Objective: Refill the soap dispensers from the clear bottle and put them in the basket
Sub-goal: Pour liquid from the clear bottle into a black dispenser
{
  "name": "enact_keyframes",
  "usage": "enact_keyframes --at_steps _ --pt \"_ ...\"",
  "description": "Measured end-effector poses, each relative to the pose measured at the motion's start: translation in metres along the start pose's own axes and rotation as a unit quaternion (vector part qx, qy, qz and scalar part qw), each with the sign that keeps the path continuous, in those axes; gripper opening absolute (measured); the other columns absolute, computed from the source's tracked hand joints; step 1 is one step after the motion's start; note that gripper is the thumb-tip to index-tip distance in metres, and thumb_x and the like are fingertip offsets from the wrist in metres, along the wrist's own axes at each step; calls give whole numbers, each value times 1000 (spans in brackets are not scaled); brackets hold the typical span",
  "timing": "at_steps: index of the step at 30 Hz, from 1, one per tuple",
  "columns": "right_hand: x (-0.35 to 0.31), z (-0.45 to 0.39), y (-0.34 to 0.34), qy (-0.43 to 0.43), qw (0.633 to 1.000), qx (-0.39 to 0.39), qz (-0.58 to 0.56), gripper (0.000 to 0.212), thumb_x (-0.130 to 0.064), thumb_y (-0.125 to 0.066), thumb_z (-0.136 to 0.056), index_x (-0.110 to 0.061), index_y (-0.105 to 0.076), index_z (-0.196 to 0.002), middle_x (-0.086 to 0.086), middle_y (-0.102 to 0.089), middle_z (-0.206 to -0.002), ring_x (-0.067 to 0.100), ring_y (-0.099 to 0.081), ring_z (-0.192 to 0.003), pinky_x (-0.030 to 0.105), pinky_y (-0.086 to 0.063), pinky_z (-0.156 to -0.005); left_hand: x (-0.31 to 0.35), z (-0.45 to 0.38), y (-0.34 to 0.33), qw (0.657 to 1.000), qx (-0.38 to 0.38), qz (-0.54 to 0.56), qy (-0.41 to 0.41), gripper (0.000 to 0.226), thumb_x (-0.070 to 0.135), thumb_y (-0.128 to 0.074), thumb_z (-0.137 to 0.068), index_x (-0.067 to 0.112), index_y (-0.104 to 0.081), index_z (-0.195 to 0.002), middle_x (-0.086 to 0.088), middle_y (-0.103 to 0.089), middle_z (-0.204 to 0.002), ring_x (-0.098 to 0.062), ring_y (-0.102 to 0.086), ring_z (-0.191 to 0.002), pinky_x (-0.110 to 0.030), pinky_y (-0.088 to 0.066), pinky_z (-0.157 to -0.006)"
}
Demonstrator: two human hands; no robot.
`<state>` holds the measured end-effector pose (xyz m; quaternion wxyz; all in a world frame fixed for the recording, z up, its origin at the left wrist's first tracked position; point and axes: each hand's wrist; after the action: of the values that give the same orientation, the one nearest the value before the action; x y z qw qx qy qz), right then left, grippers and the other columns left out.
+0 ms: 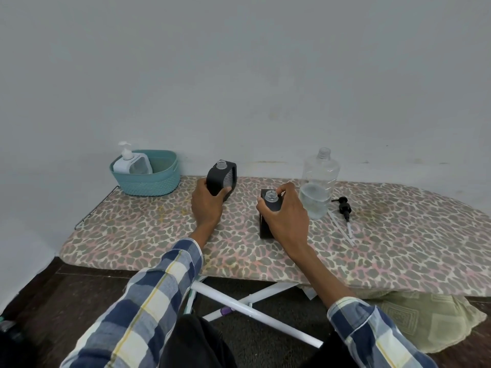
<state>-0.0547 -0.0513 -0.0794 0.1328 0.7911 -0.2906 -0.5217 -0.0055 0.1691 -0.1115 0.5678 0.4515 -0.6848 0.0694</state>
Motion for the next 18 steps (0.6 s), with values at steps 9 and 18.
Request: enact_keyframes --at_steps 9,18 --pt "-14 -19 -7 -2 1000 -12 -27 39 -55 -69 -82 -29 -43 -94 -10 -60 -81 11 -59 -69 32 -46 -56 31 58 4 988 -16 70 -139 34 49 -43 -112 20 -54 -127 4 -57 -117 -7 -57 -103 -43 -55 -90" --pt "-28 -47 -36 -37 994 -75 -72 49 -59 -76 -82 -24 -48 -100 -4 -66 -86 17 -66 -77 32 -47 -57 21 83 8 950 -182 -7 -254 80 56 -69 -97 24 -31 -160 3 -43 -154 -14 -48 -141 -36 -45 -117"
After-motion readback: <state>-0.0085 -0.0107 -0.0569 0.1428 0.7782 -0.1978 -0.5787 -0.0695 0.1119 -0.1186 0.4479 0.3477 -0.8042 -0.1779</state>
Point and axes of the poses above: each hand's wrist, its own z-axis away from the middle knuckle, its own y-axis out of the back of the hand, x = y × z
